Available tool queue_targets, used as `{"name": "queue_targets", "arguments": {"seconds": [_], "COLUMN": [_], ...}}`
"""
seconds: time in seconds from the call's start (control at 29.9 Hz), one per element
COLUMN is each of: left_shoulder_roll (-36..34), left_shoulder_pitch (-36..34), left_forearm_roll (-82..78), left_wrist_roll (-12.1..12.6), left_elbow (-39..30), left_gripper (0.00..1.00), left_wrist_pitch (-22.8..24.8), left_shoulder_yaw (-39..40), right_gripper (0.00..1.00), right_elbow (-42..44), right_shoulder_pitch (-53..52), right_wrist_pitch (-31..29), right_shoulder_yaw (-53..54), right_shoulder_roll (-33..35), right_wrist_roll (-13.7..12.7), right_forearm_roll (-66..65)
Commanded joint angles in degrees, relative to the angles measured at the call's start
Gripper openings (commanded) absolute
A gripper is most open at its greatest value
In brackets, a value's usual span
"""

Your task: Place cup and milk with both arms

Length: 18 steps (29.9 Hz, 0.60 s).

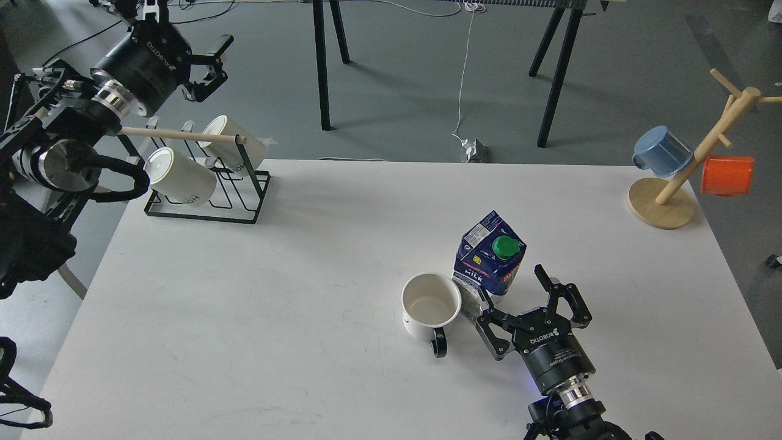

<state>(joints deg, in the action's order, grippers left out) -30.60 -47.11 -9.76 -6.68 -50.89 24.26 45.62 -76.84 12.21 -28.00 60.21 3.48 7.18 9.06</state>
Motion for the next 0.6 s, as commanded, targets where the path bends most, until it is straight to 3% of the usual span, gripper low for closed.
{"name": "queue_targets", "arguments": {"seconds": [0.0,0.3,0.57], "left_shoulder_roll": [0.0,-0.2,-1.4], "left_shoulder_pitch": [0.0,0.1,0.1], "left_forearm_roll": [0.0,0.0,0.8], "left_wrist_roll": [0.0,-0.1,-0.2], "left_elbow": [0.0,0.0,0.0], "left_gripper": [0.99,0.99,0.99], "left_wrist_pitch": [0.0,0.2,0.3], "left_shoulder_yaw": [0.0,0.2,1.3], "right_gripper": [0.98,0.99,0.99], "right_elbow": [-0.3,-6.7,-9.5], "right_shoulder_pitch": [0.7,9.5,13.0], "right_wrist_pitch": [0.0,0.0,0.0], "right_shoulder_yaw": [-1.4,-0.5,13.6], "right_shoulder_roll": [0.3,5.1,13.6], "right_wrist_roll": [-0.2,-0.1,0.0], "right_forearm_roll": [-0.1,0.1,0.1]}}
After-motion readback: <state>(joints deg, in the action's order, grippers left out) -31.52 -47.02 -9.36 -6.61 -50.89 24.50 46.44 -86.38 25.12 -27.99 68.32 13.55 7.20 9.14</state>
